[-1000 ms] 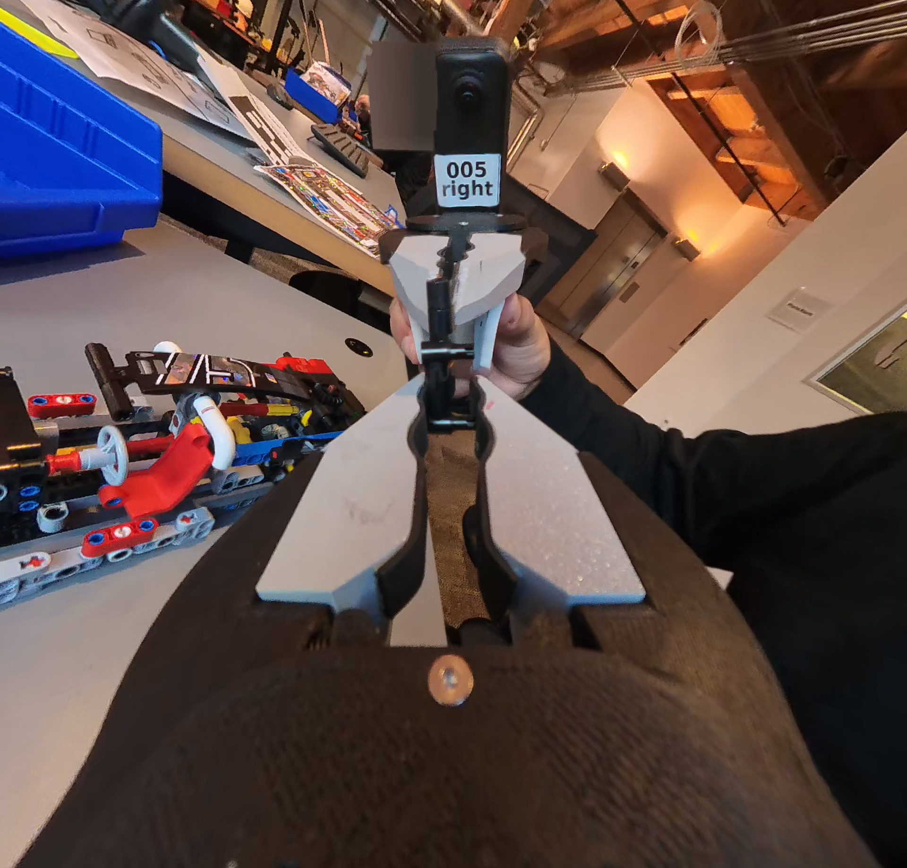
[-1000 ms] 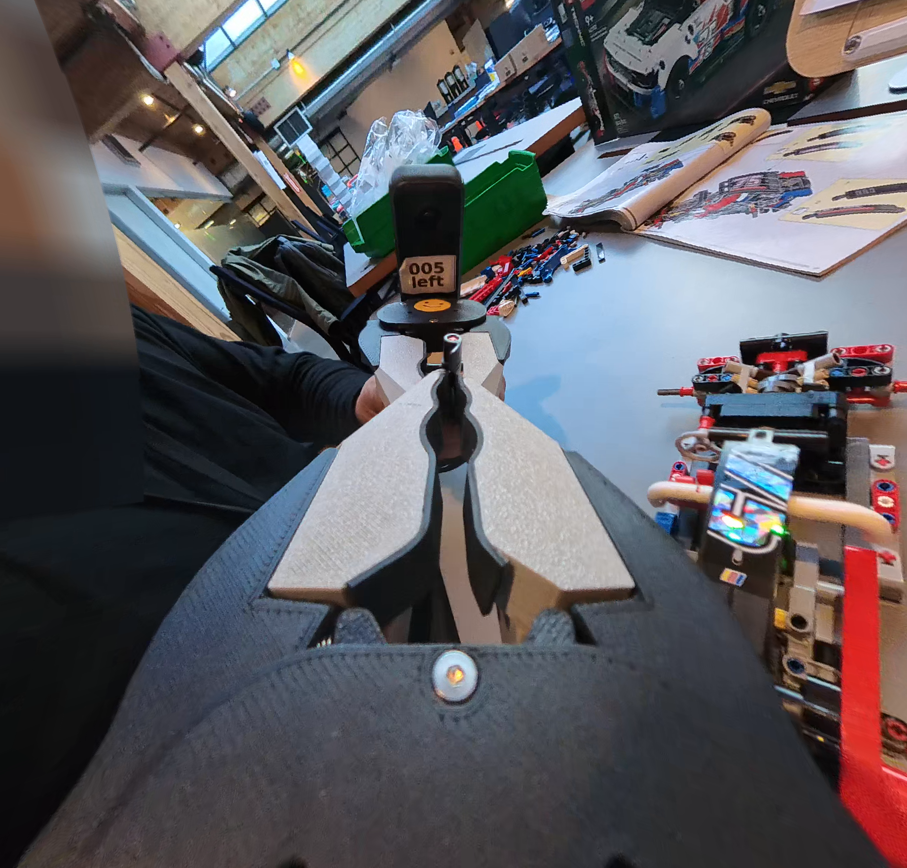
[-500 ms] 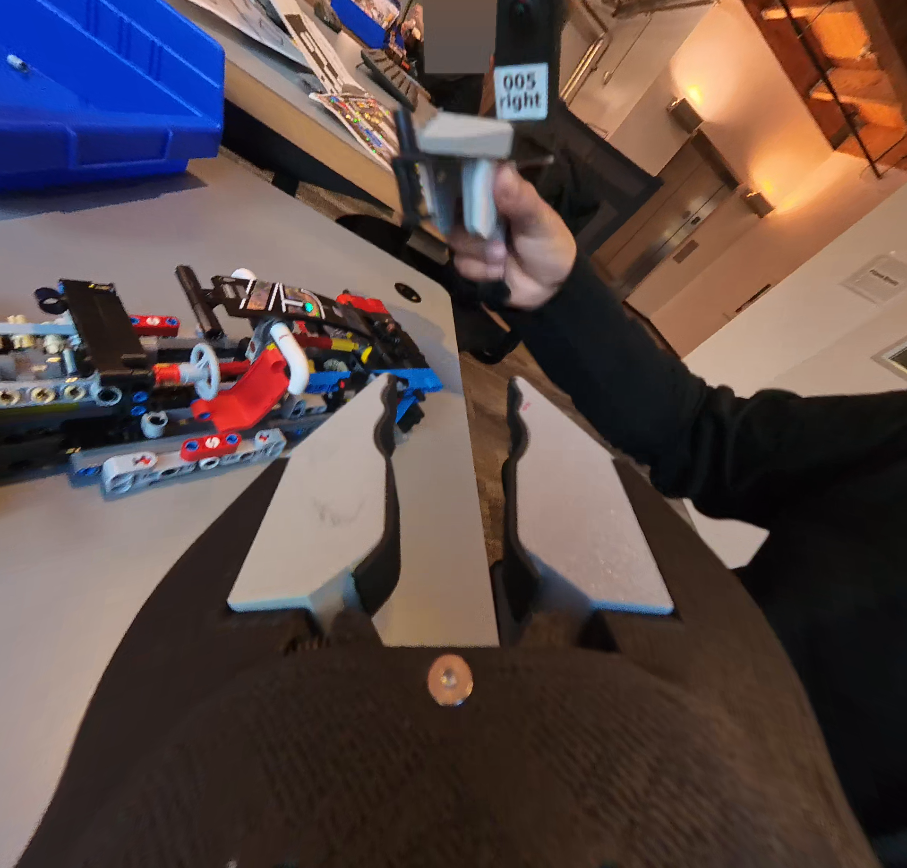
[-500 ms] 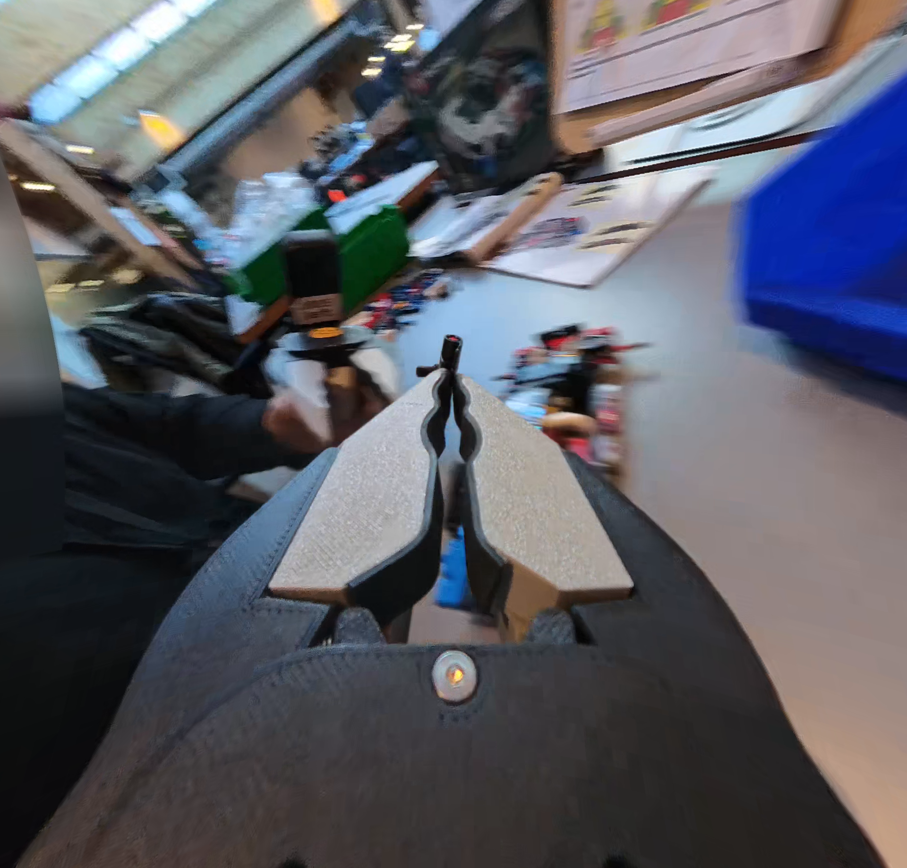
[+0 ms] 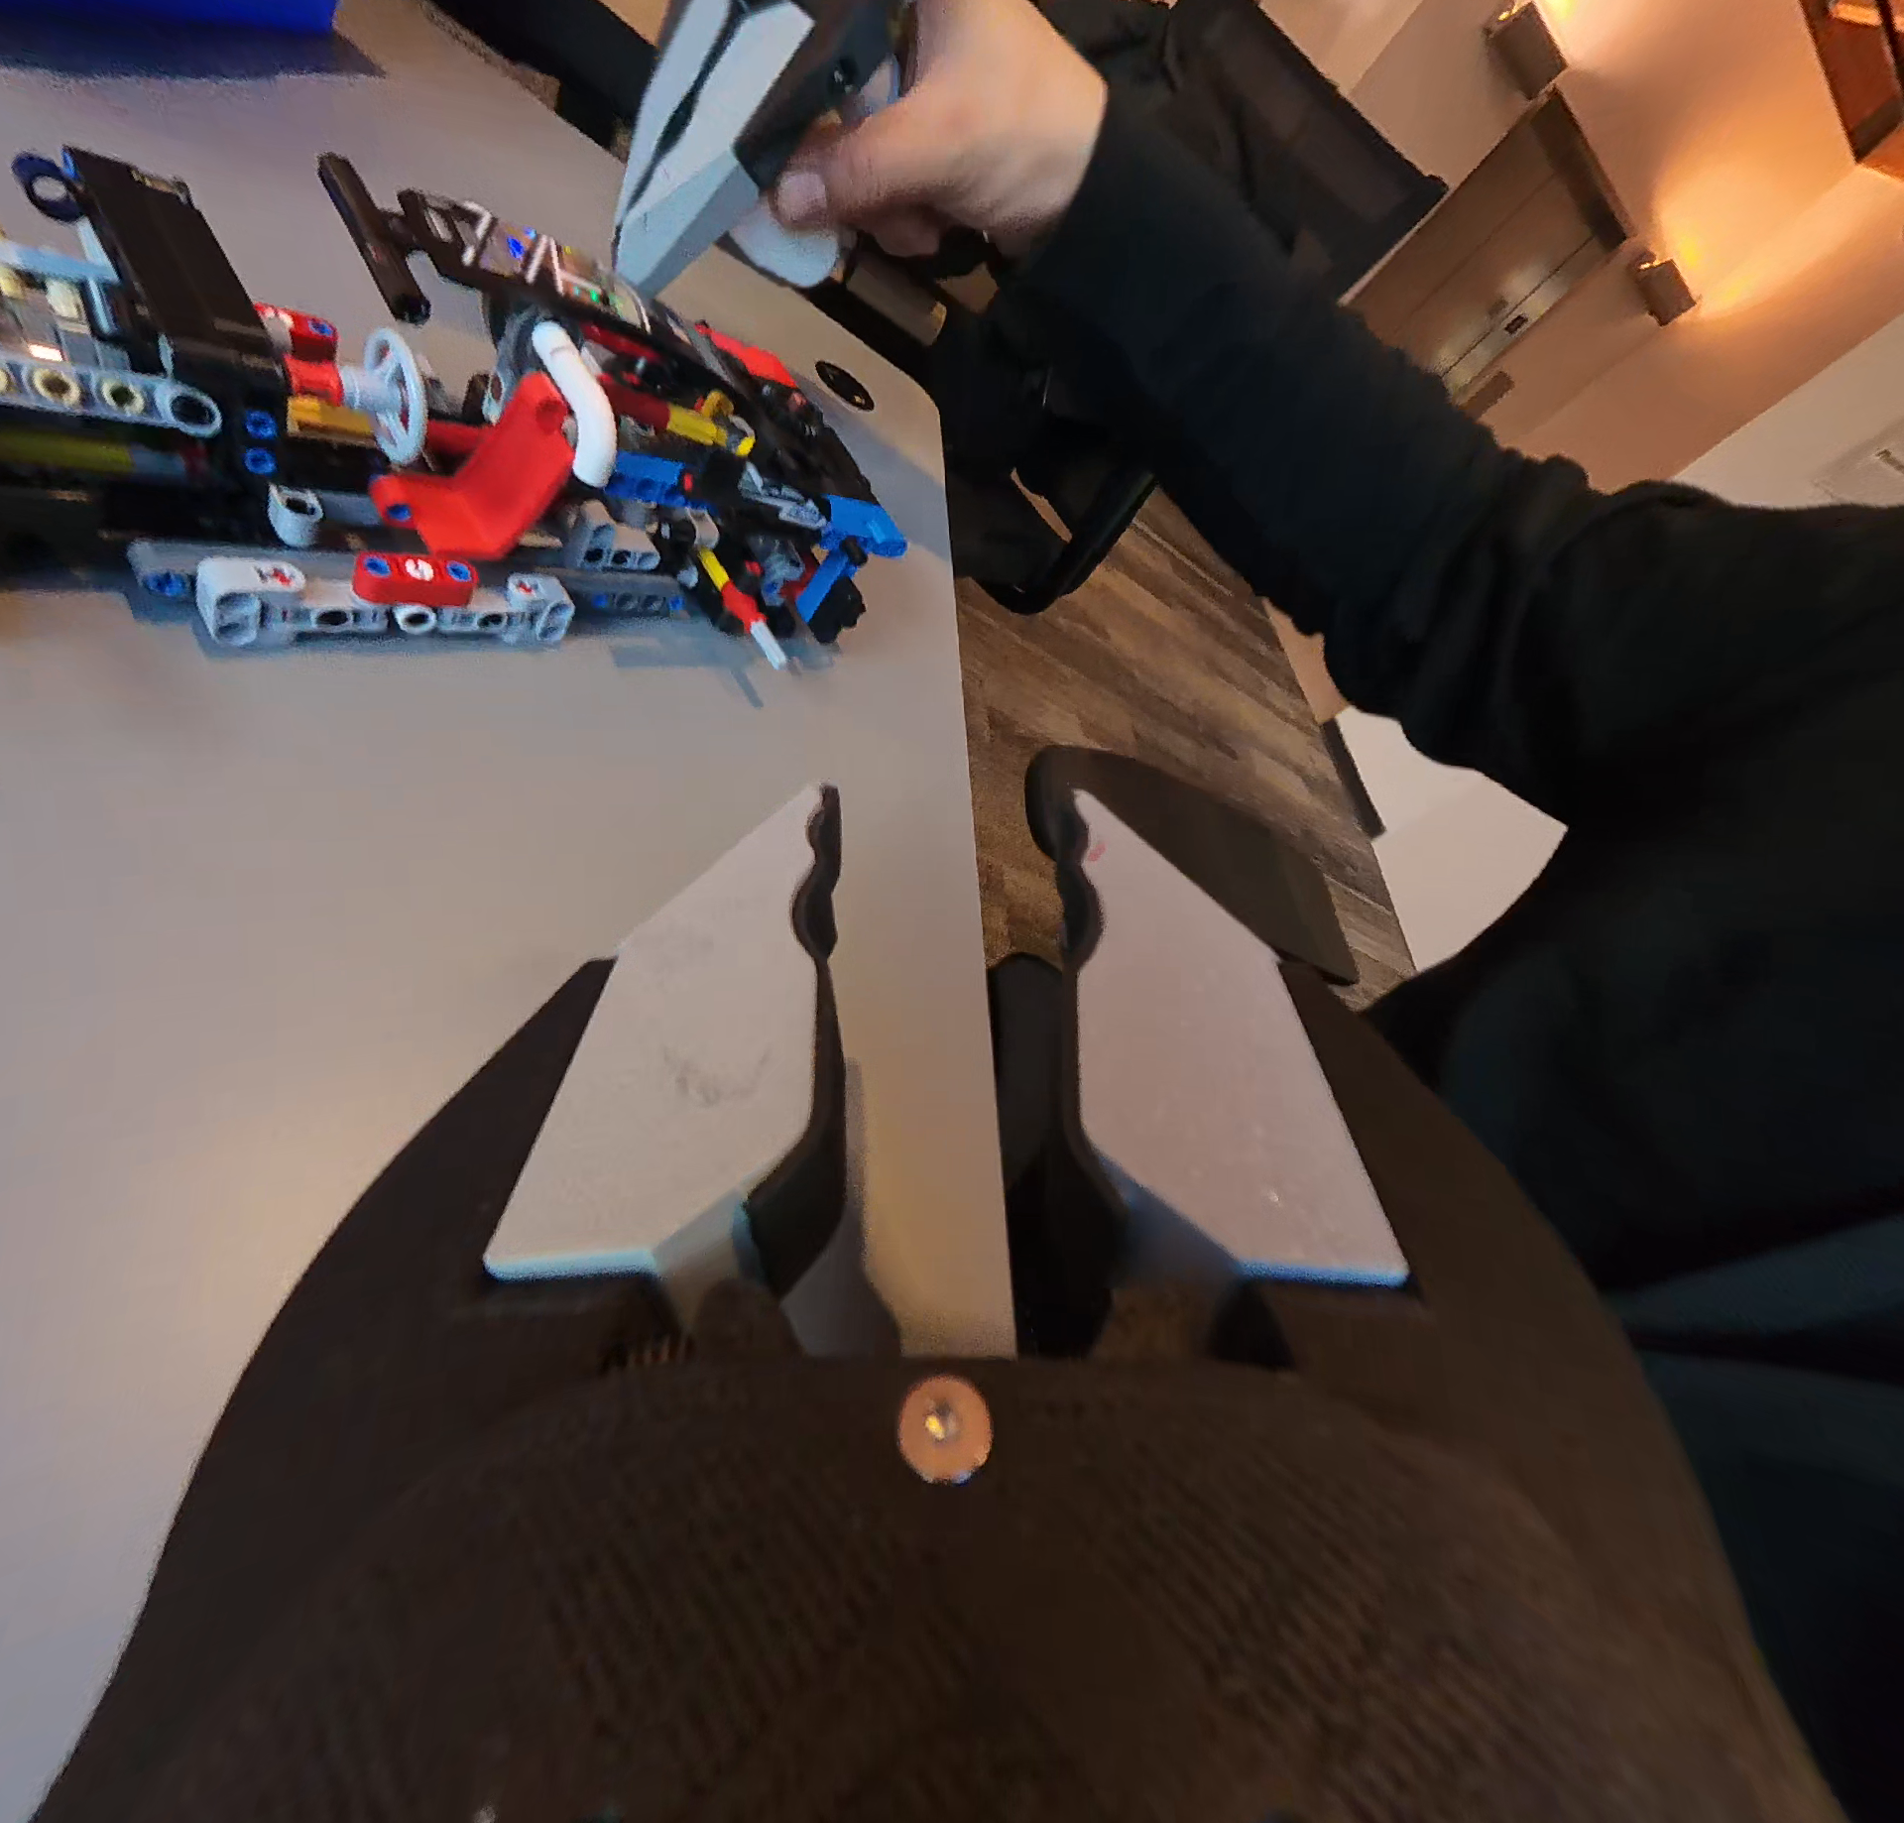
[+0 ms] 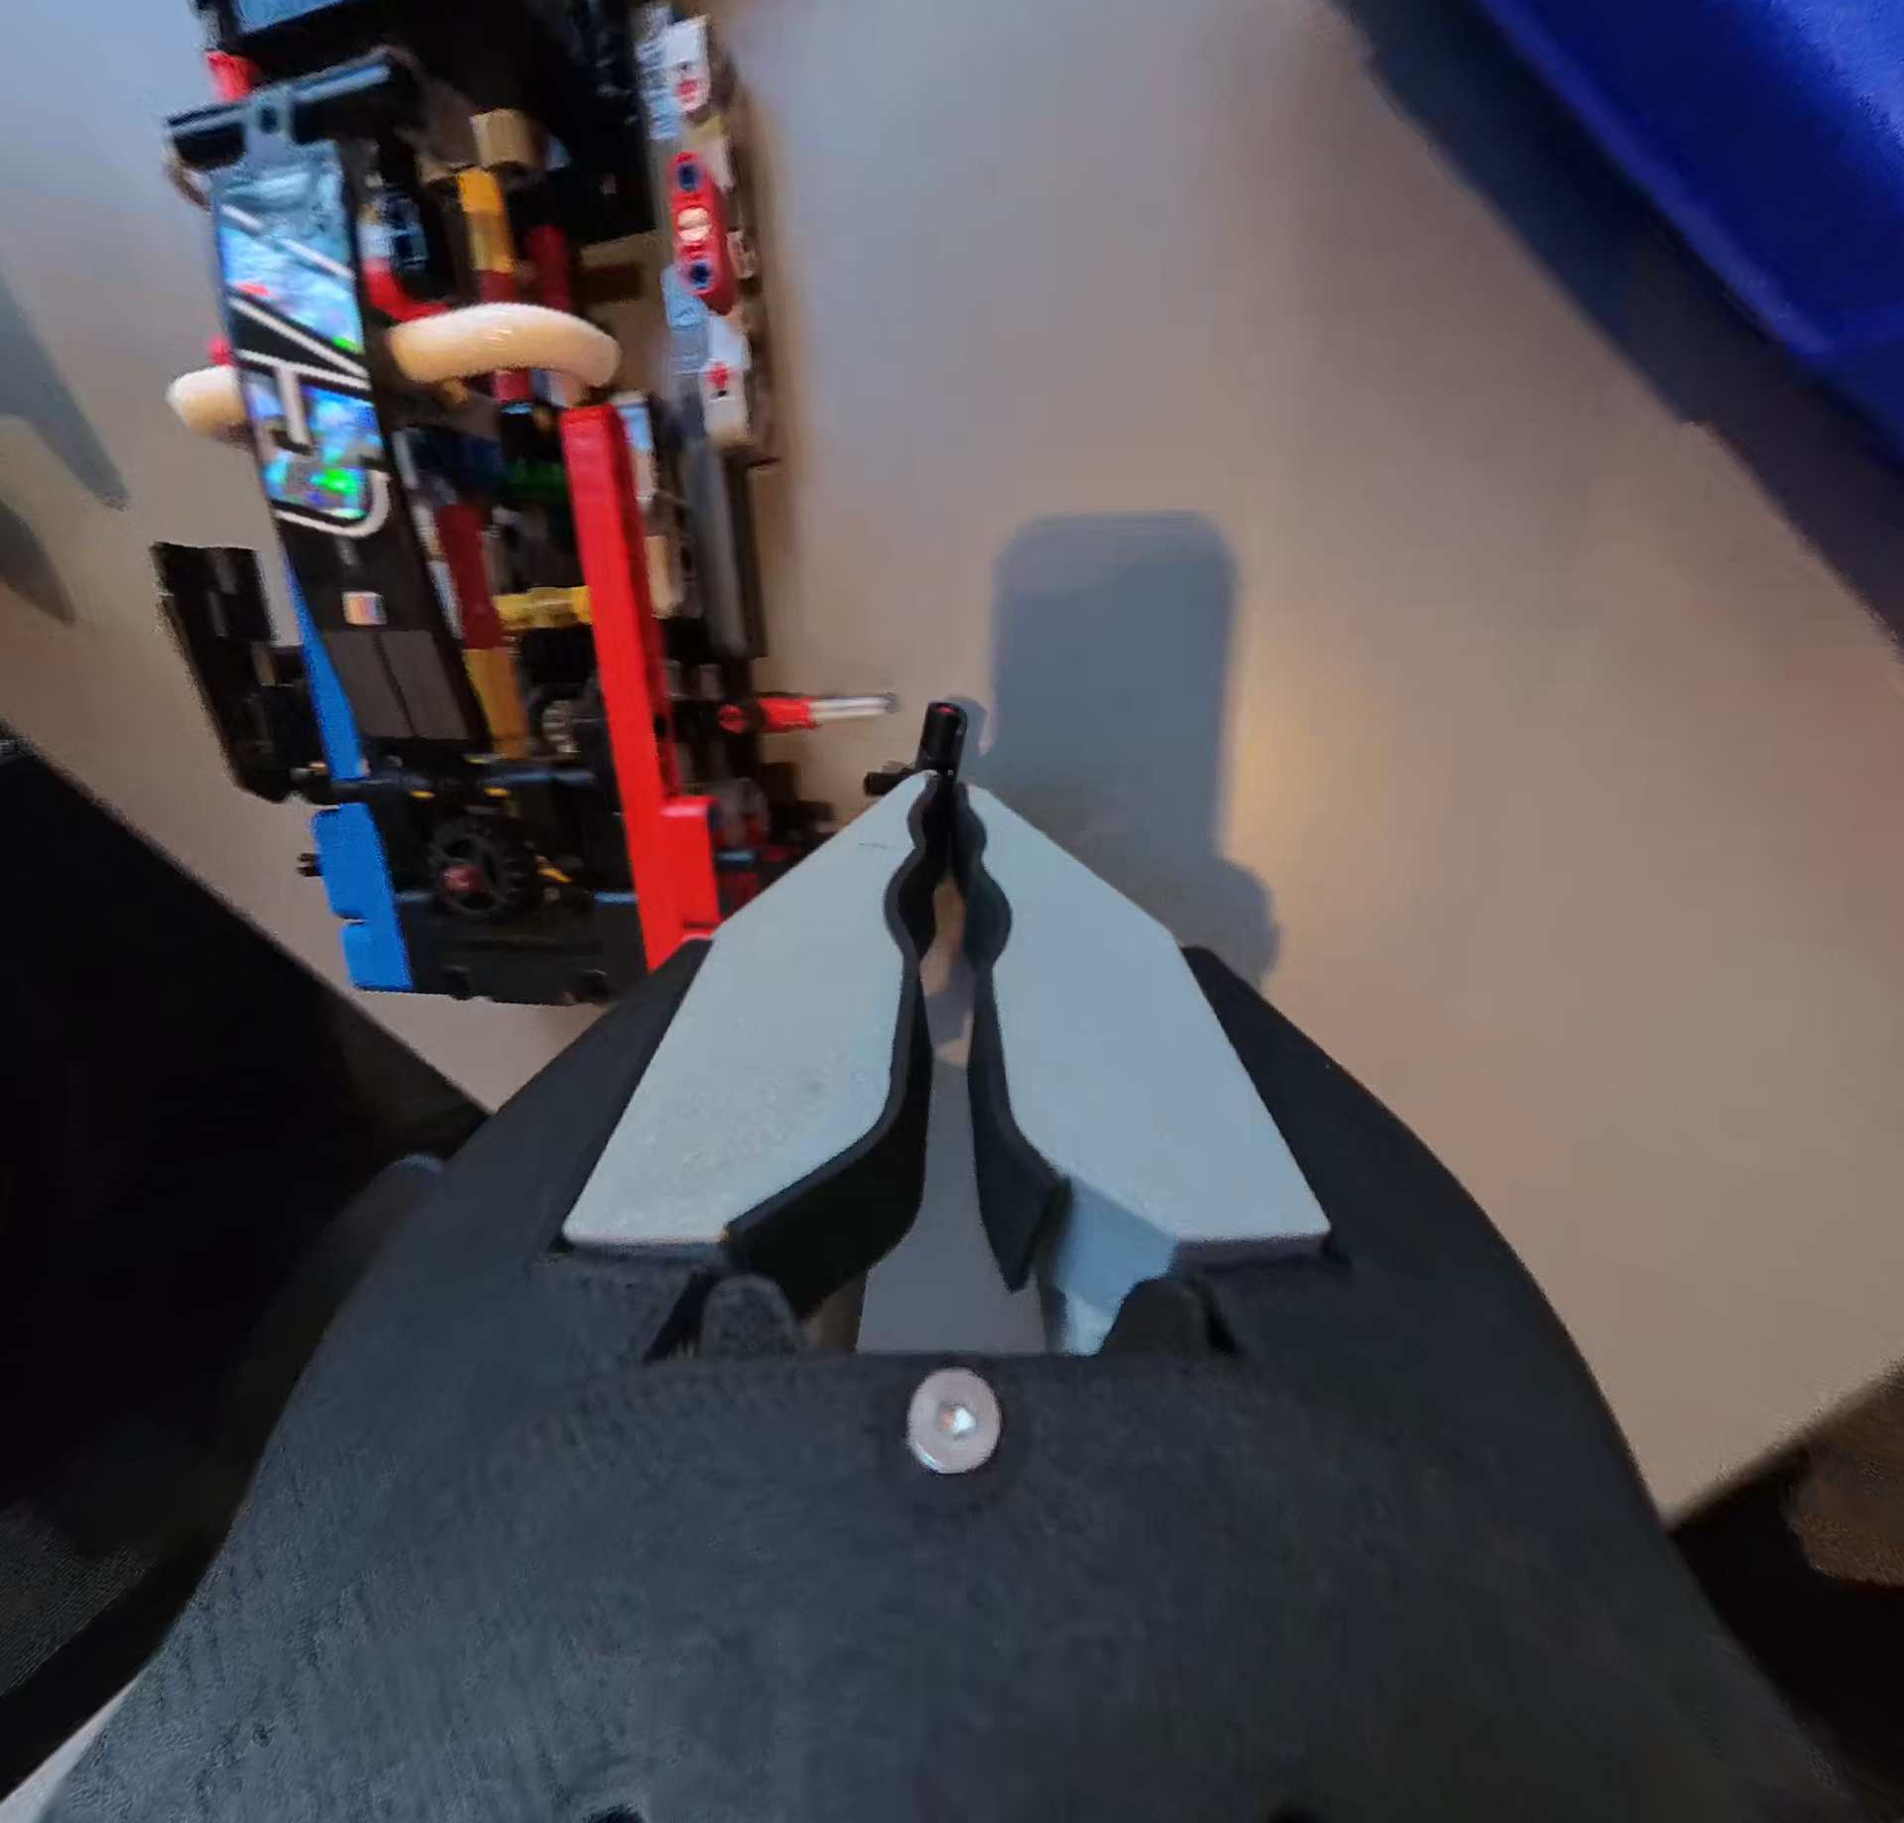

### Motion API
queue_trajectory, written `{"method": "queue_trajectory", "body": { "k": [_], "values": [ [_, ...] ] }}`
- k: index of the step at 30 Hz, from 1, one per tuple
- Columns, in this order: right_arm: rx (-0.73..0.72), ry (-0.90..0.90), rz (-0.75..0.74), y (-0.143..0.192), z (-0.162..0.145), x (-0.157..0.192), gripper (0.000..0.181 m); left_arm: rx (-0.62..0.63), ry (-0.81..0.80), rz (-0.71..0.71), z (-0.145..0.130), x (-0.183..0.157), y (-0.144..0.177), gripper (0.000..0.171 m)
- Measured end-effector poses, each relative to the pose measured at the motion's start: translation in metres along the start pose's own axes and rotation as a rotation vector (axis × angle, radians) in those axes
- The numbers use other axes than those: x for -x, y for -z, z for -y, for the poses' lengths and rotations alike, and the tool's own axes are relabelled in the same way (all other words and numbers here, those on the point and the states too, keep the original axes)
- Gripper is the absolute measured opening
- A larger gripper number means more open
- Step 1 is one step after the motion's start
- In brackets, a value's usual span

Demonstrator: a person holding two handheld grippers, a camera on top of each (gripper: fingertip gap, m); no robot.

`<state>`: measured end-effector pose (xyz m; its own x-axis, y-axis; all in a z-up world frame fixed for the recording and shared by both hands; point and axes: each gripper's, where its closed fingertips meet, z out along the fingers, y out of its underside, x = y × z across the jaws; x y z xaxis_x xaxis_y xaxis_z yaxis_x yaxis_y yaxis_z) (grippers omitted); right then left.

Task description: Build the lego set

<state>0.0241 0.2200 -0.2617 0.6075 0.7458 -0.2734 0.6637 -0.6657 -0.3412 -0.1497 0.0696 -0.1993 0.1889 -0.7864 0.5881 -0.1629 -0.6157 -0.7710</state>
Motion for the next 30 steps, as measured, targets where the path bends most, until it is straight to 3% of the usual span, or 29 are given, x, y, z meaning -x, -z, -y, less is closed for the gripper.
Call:
{"method": "queue_trajectory", "body": {
  "k": [4, 8, 14, 17, 21, 24, 30],
  "values": [
    [0.075, -0.080, 0.168, -0.016, -0.003, 0.018, 0.000, 0.008, 0.019, 0.007, -0.012, 0.000, 0.010, 0.038],
    [0.037, -0.118, 0.260, -0.026, 0.002, 0.042, 0.000, -0.013, 0.048, 0.020, -0.018, 0.003, 0.023, 0.038],
    [-0.050, -0.123, 0.396, -0.055, 0.012, 0.118, 0.000, -0.024, 0.058, 0.074, -0.025, 0.008, 0.048, 0.039],
    [-0.123, -0.121, 0.359, -0.057, 0.018, 0.127, 0.000, -0.058, 0.000, 0.154, -0.019, 0.008, 0.069, 0.040],
    [-0.235, -0.164, 0.224, -0.044, 0.023, 0.100, 0.000, -0.060, -0.091, 0.265, -0.013, 0.006, 0.088, 0.042],
    [-0.310, -0.208, 0.161, -0.036, 0.020, 0.082, 0.000, -0.007, -0.223, 0.293, -0.009, -0.015, 0.073, 0.044],
    [-0.429, -0.275, 0.067, -0.026, 0.010, 0.058, 0.000, 0.142, -0.525, 0.310, 0.000, -0.042, -0.016, 0.040]
  ]
}}
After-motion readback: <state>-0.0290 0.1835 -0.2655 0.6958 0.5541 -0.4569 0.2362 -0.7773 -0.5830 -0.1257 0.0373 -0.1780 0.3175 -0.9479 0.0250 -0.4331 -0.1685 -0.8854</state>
